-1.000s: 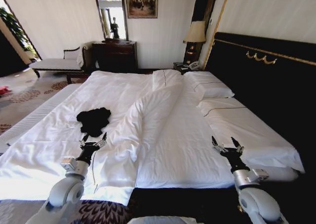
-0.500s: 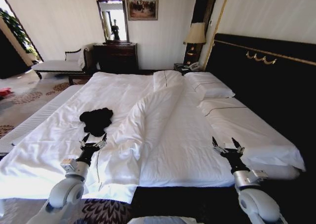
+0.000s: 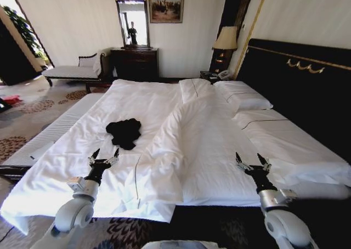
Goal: Fold the clothes on the bed.
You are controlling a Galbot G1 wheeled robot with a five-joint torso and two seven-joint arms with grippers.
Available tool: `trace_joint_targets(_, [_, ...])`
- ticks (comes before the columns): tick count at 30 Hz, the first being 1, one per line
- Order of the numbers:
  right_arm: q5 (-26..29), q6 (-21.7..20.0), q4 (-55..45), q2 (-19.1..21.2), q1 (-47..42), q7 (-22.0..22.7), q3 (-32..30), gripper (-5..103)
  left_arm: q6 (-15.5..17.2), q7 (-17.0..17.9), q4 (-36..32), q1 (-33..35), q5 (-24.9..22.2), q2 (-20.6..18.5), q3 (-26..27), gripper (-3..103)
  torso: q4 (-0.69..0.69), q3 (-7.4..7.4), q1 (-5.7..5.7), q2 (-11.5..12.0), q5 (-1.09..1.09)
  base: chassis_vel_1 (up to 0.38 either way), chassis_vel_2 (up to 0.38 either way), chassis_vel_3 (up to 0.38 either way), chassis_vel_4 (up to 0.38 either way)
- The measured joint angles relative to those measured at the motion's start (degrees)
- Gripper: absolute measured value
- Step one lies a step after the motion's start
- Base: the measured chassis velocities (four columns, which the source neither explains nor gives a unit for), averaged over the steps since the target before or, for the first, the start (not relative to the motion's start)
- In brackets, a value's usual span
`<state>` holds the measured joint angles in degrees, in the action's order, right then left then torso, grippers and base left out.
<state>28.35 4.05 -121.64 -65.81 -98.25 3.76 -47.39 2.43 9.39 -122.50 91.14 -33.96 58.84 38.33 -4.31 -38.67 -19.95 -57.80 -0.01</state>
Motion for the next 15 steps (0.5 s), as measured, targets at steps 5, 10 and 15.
trace_joint_targets(5, [0.02, 0.00, 0.00, -0.31, -0.15, 0.00, -0.02, 100, -0.01, 0.00, -0.07, 0.01, -0.01, -0.01, -0.01, 100, 0.00, -0.01, -0.02, 0.02, 0.03, 0.156, 0.162, -0.147, -0.144])
trace_joint_targets(10, [0.02, 0.01, -0.13, -0.59, -0.29, -0.01, -0.02, 100, -0.02, 0.00, -0.23, 0.12, -0.02, -0.01, -0.04, 100, -0.01, -0.01, -0.02, 0.01, 0.01, 0.141, 0.180, -0.148, -0.205])
trace_joint_targets(15, [0.03, 0.01, -0.25, -0.76, -0.32, -0.01, 0.01, 100, -0.04, 0.00, -0.55, 0.37, -0.06, -0.01, 0.11, 100, 0.01, -0.01, -0.02, 0.01, 0.00, 0.201, 0.183, -0.198, -0.178])
